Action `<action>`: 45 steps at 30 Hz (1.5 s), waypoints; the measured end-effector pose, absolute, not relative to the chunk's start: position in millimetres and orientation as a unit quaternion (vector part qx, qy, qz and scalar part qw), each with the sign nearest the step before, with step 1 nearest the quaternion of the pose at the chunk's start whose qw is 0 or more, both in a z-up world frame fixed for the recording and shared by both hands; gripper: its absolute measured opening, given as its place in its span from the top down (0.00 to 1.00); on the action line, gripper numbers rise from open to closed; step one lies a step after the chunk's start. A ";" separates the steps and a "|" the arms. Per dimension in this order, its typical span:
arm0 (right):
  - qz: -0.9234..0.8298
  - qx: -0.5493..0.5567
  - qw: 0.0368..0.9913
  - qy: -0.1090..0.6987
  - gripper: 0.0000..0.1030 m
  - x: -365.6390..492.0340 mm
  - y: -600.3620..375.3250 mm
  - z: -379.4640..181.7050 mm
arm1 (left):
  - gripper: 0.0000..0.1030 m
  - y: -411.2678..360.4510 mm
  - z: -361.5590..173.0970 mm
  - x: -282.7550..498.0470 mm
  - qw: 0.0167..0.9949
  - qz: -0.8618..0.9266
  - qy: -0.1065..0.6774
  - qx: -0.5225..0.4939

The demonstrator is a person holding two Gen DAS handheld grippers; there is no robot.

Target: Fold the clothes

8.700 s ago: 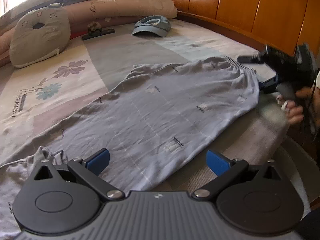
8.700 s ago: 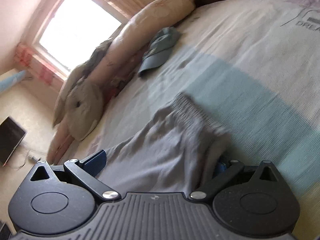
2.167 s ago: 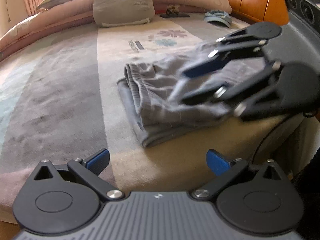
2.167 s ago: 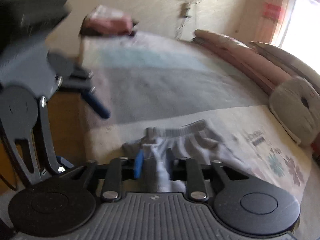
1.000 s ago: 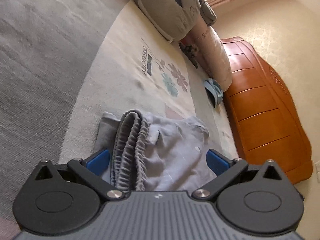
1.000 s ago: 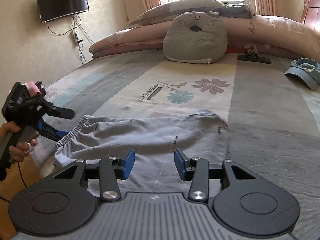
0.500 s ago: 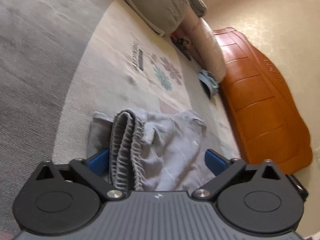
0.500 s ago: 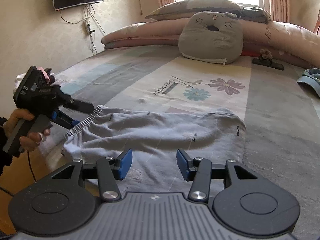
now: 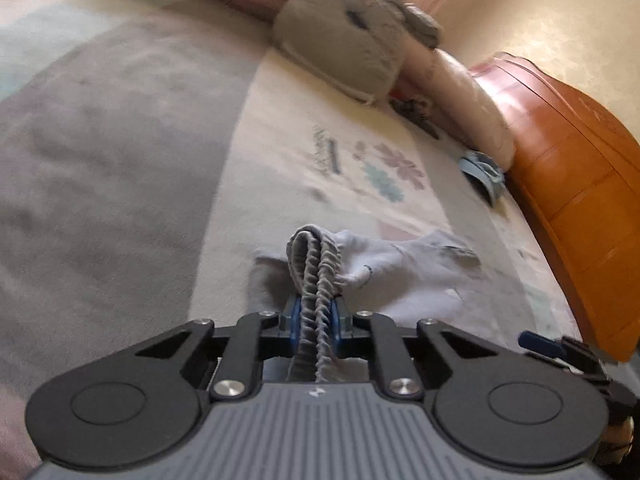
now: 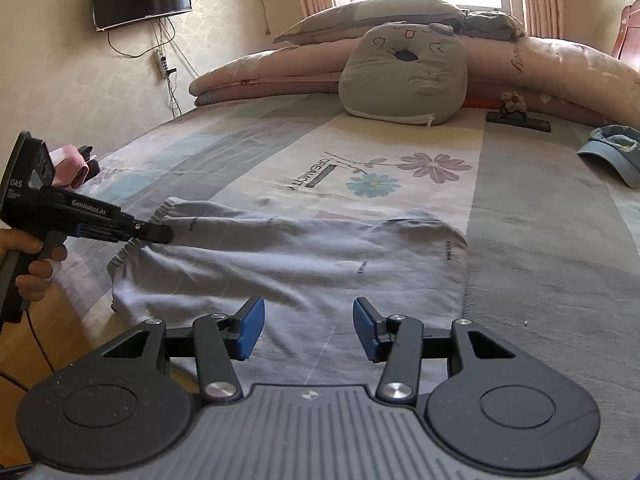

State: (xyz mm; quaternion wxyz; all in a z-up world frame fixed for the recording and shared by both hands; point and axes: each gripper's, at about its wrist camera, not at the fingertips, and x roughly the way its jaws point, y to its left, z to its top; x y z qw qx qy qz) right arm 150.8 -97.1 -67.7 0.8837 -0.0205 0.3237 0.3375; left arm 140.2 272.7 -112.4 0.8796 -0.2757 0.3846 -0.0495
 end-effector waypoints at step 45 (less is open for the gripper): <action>0.336 -0.097 0.884 0.311 0.19 158.0 -119.1 -71.3 | 0.18 175.8 -89.5 104.3 0.919 -0.073 0.385 -0.034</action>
